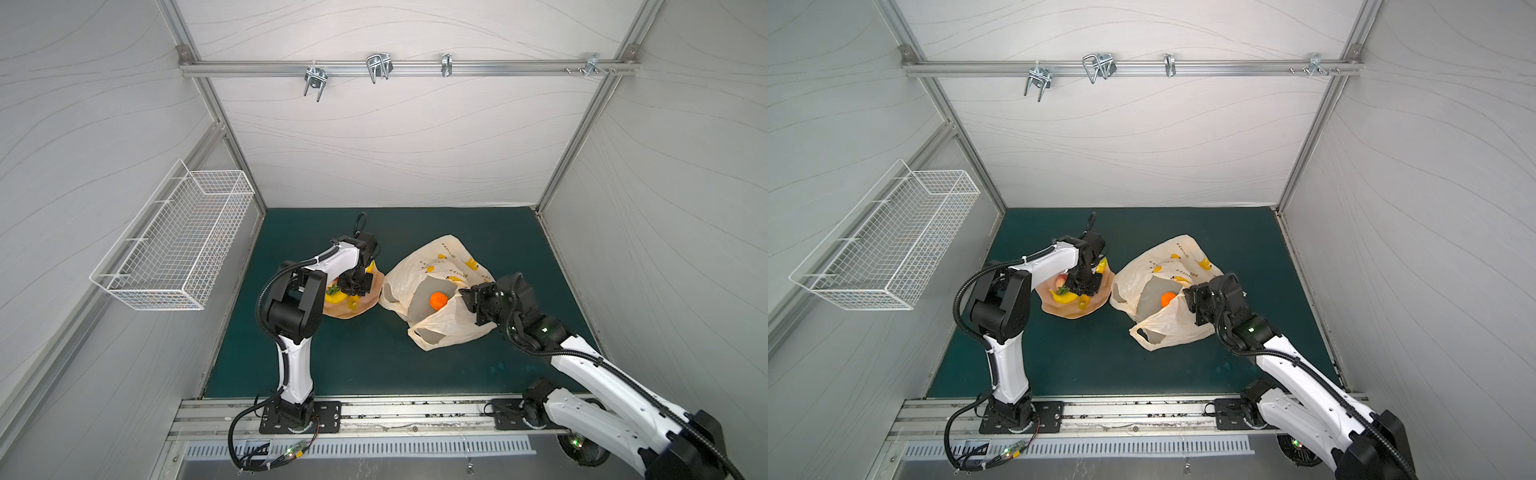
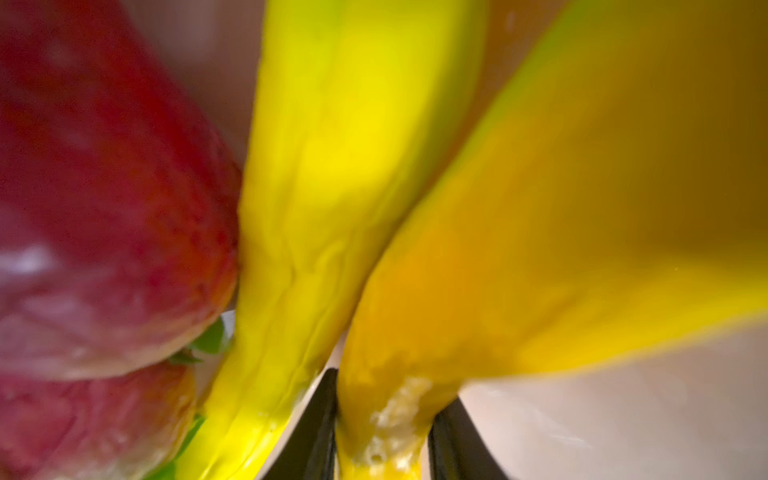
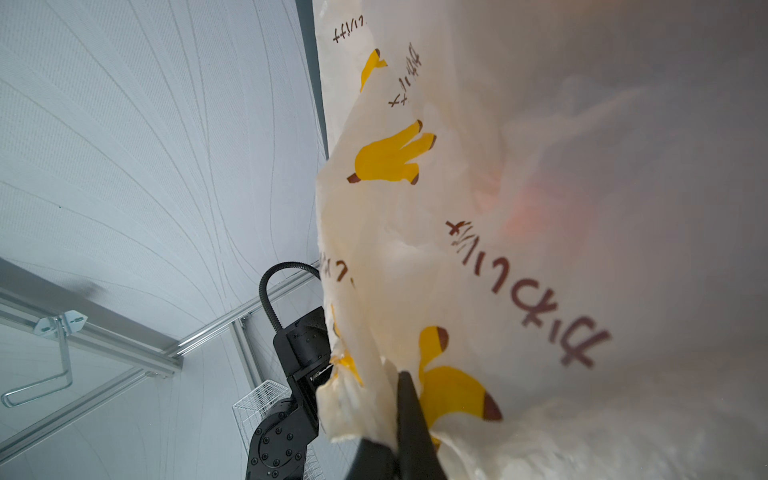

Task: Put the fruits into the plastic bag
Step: 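Lower the left gripper onto the yellow banana and grasp it, then lift the banana with the left gripper and carry it toward the bag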

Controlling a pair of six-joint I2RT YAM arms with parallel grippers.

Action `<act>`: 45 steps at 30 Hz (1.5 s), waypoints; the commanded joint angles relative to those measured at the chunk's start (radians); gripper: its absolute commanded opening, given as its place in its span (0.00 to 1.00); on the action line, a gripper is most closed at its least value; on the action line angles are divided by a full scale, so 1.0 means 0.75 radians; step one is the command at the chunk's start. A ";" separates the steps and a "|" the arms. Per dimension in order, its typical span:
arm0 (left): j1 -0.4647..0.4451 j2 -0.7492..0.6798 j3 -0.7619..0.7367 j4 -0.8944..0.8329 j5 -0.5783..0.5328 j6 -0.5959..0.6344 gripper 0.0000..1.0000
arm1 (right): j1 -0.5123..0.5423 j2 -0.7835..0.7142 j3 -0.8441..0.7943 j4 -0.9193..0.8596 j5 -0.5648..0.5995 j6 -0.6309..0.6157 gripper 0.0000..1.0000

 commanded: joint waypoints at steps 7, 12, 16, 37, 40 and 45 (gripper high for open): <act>0.000 -0.148 -0.002 -0.008 -0.005 0.014 0.15 | 0.017 -0.026 0.044 -0.044 0.016 0.077 0.00; 0.000 -0.273 -0.014 -0.024 -0.010 -0.009 0.12 | 0.016 -0.036 0.049 -0.057 0.019 0.070 0.00; 0.000 -0.407 -0.016 -0.045 0.015 -0.025 0.09 | 0.019 -0.040 0.051 -0.060 0.018 0.070 0.00; -0.282 -0.967 -0.325 0.016 0.153 0.036 0.05 | 0.029 -0.018 0.045 -0.047 0.012 0.073 0.00; -0.366 -0.994 -0.382 0.028 0.179 0.024 0.05 | 0.030 -0.017 0.045 -0.049 0.013 0.073 0.00; -0.520 -0.976 -0.444 0.048 0.193 -0.005 0.06 | 0.034 -0.010 0.049 -0.041 0.013 0.072 0.00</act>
